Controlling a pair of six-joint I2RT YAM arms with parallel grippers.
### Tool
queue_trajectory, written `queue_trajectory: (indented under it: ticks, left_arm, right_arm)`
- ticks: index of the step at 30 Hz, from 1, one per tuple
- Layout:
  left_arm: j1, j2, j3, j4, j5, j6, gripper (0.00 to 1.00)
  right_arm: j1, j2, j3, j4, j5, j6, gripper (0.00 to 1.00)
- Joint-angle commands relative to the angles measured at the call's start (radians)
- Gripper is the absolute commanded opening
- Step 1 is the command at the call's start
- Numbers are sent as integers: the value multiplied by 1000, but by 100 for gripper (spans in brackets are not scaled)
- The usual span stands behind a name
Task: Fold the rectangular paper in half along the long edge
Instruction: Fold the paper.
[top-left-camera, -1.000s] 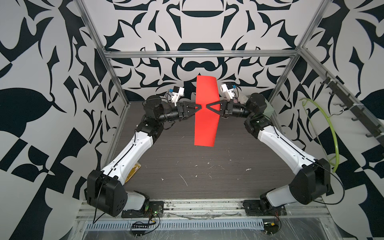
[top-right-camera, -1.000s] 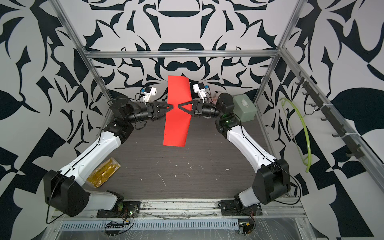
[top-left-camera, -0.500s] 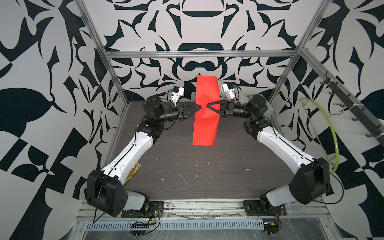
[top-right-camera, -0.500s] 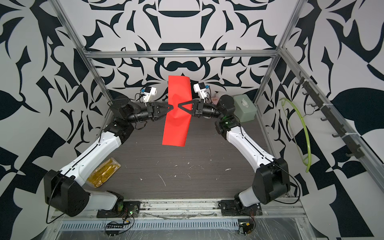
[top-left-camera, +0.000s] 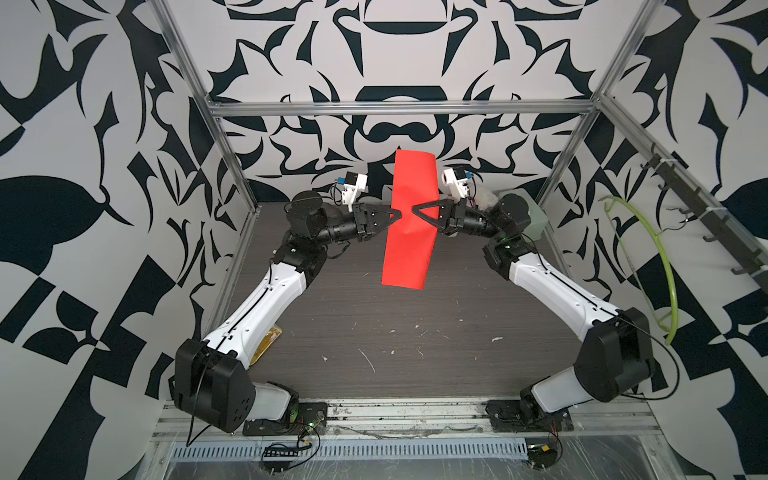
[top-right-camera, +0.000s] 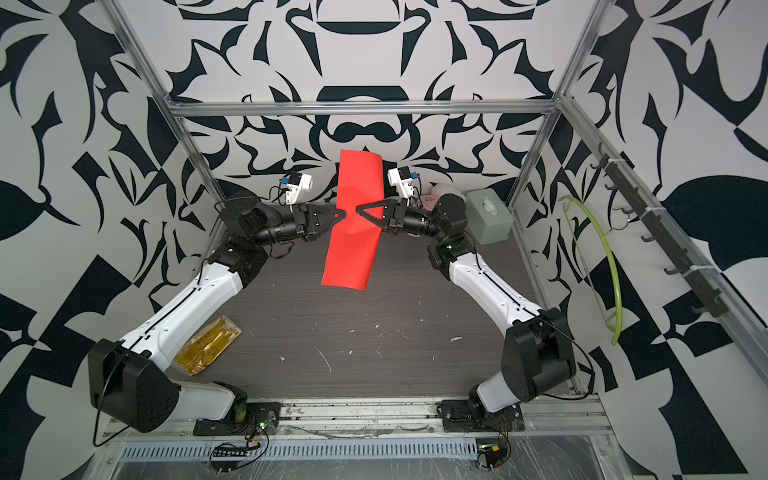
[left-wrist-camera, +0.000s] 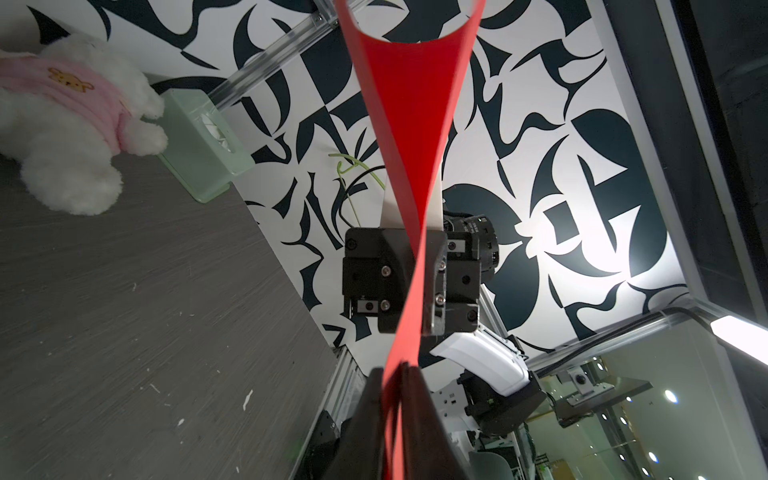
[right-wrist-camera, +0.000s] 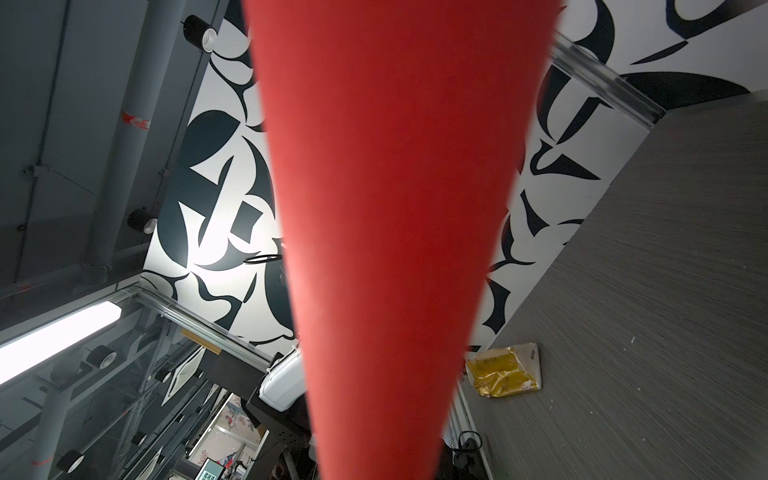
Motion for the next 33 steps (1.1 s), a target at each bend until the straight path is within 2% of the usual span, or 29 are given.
queue_trajectory:
  ticks: [1,5,11,21,28,33]
  left_arm:
    - [3,-2,-19,19,3,11,0]
    - [3,-6,-15,24,-3,13,0]
    - [5,-9,-2,33,-28,23,0]
    - [6,-17,33,-11,-103,90,0]
    - [5,-13,40,8,-126,92,0]
    - [1,-40,23,-17,-163,139,0]
  right_arm:
    - [-5,-60,20,-77,9,-101,14]
    - [-5,-90,14,-177,5,-164,33]
    - [-4,-144,7,-291,8,-232,42]
    - [21,-205,-12,-479,30,-323,45]
    - [72,-197,-8,-576,80,-398,45]
    - [98,-188,25,-698,102,-479,45]
